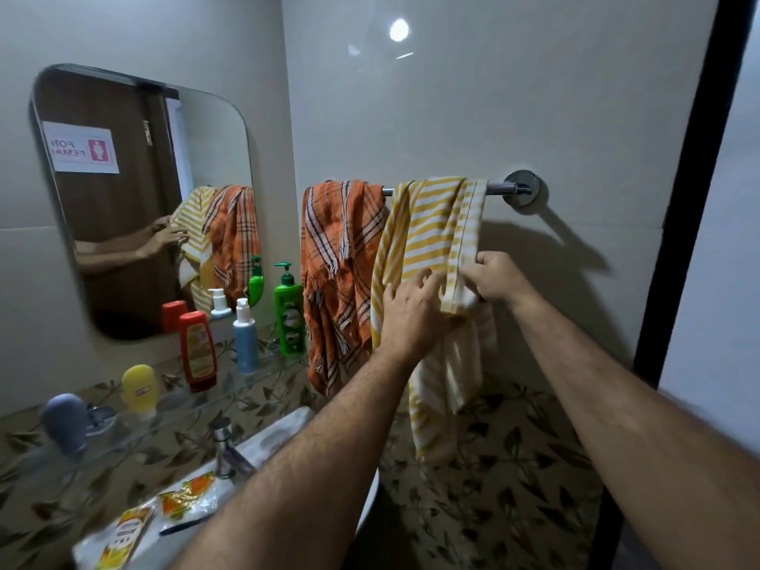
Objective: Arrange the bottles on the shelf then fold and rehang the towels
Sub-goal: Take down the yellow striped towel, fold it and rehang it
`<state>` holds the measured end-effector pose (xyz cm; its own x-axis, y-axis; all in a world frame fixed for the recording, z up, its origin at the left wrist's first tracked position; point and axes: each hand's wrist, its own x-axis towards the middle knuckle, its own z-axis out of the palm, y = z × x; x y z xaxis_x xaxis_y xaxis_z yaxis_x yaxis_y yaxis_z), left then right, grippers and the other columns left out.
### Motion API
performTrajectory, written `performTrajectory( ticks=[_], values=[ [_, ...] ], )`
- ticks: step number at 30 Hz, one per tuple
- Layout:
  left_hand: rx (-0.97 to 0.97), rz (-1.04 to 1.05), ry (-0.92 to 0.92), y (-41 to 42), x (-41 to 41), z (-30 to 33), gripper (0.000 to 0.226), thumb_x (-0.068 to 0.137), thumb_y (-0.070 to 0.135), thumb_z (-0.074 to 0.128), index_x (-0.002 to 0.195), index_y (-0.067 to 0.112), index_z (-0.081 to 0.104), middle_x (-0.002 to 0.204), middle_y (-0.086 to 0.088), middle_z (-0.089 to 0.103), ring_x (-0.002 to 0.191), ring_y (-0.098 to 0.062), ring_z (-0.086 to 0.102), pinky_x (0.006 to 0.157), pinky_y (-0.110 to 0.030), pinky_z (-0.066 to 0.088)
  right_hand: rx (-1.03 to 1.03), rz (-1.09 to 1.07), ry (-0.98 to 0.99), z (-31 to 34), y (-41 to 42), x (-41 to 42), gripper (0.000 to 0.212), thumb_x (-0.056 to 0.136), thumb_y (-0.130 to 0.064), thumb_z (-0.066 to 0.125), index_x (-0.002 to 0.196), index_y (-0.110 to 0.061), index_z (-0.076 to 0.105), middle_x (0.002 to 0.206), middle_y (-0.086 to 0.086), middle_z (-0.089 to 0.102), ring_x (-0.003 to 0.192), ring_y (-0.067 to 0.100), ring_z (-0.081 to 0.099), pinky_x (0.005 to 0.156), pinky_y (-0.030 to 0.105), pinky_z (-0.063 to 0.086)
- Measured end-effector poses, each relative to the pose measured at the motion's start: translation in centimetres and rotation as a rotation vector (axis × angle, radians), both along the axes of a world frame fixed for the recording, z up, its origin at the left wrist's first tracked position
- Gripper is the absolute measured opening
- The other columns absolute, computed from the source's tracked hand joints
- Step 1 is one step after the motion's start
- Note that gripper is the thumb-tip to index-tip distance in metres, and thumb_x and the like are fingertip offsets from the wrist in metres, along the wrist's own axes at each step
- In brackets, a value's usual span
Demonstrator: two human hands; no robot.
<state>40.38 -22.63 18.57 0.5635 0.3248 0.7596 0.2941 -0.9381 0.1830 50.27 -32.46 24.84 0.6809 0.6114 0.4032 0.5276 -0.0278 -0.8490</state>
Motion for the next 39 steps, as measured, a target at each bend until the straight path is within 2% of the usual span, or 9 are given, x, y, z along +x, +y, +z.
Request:
performTrajectory(
  ticks=[6,11,13,16,21,26,32,35,39],
  values=[
    [-0.16,-0.244,-0.38,-1.1,-0.5,0.9,0.001,0.088,0.019,0.06,0.087,0.019,0.061,0.076,0.015,0.056,0.071,-0.011,0.055,0.071,-0.03,0.044,0.07,0.241,0.052,1.1,-0.9,-0.3,0.007,0.082,-0.003,0.062,0.084,0.003,0.064,0.07,0.012,0.059,0.053,0.013,0.055,0.053,0.028,0.046],
    [-0.559,-0.433,-0.636,-1.8,-1.8,2.6,0.039,0.085,0.04,0.041,0.064,0.008,0.05,0.057,0.0,0.05,0.051,-0.013,0.045,0.046,-0.032,0.037,0.284,0.182,0.186,1.9,-0.6,-0.2,0.033,0.099,-0.043,0.05,0.084,-0.015,0.059,0.072,0.005,0.059,0.051,0.012,0.058,0.049,0.027,0.047],
    [-0.656,-0.479,-0.47,-2.1,-2.4,3.4,0.031,0.078,0.039,0.044,0.064,0.012,0.048,0.062,0.003,0.048,0.06,-0.014,0.046,0.051,-0.037,0.043,0.287,0.033,0.04,1.9,-0.3,-0.2,0.023,0.099,-0.038,0.055,0.104,-0.016,0.06,0.086,0.011,0.062,0.068,0.017,0.064,0.064,0.04,0.052],
    [-0.765,-0.744,-0.195,-2.5,-4.3,5.0,0.015,0.074,0.032,0.055,0.067,0.019,0.053,0.06,0.008,0.049,0.052,-0.01,0.045,0.049,-0.028,0.04,0.164,-0.299,-0.481,1.5,0.9,-0.1,0.053,0.096,-0.01,0.051,0.147,-0.009,0.034,0.141,0.02,0.048,0.126,0.034,0.051,0.106,0.048,0.04],
    [-0.839,-0.877,0.454,-3.1,-8.4,7.2,0.021,0.069,0.024,0.07,0.074,0.005,0.062,0.063,0.003,0.06,0.054,-0.005,0.055,0.054,-0.014,0.046,0.184,-0.498,-0.756,2.2,2.6,1.5,0.057,0.095,-0.025,0.048,0.149,-0.03,0.028,0.13,0.015,0.047,0.114,0.031,0.05,0.095,0.044,0.046],
    [-0.758,-0.867,0.61,-3.8,-11.8,9.1,0.037,0.067,0.022,0.071,0.084,-0.008,0.059,0.079,-0.031,0.052,0.076,-0.036,0.047,0.065,-0.041,0.04,0.208,-0.533,-0.964,3.2,2.5,1.2,0.026,0.084,-0.025,0.063,0.109,-0.027,0.058,0.11,0.013,0.051,0.101,0.035,0.05,0.081,0.045,0.046],
    [-0.834,-0.673,0.164,-2.5,-15.2,10.7,0.026,0.068,0.007,0.081,0.085,0.022,0.069,0.074,0.01,0.072,0.072,-0.007,0.068,0.066,-0.021,0.054,0.053,-0.533,-1.074,2.6,2.5,0.9,0.013,0.086,-0.021,0.06,0.087,-0.009,0.066,0.102,0.012,0.062,0.104,0.037,0.056,0.08,0.047,0.047],
    [-0.764,-0.561,-0.103,-1.4,-13.9,9.9,0.017,0.082,0.008,0.073,0.096,0.017,0.069,0.085,0.005,0.075,0.083,-0.01,0.07,0.079,-0.027,0.056,0.135,-0.335,-1.174,2.9,2.0,-1.8,0.013,0.083,-0.019,0.055,0.078,-0.008,0.061,0.086,0.015,0.065,0.09,0.036,0.061,0.083,0.045,0.043],
    [-0.783,-0.515,-0.335,-0.3,-12.6,8.6,0.028,0.081,0.021,0.075,0.107,0.014,0.067,0.095,0.001,0.073,0.089,-0.01,0.071,0.079,-0.023,0.056,0.039,-0.139,-1.018,4.1,1.5,-6.2,0.009,0.089,-0.02,0.055,0.091,-0.012,0.054,0.078,0.019,0.066,0.075,0.041,0.064,0.061,0.035,0.038]
  ],
)
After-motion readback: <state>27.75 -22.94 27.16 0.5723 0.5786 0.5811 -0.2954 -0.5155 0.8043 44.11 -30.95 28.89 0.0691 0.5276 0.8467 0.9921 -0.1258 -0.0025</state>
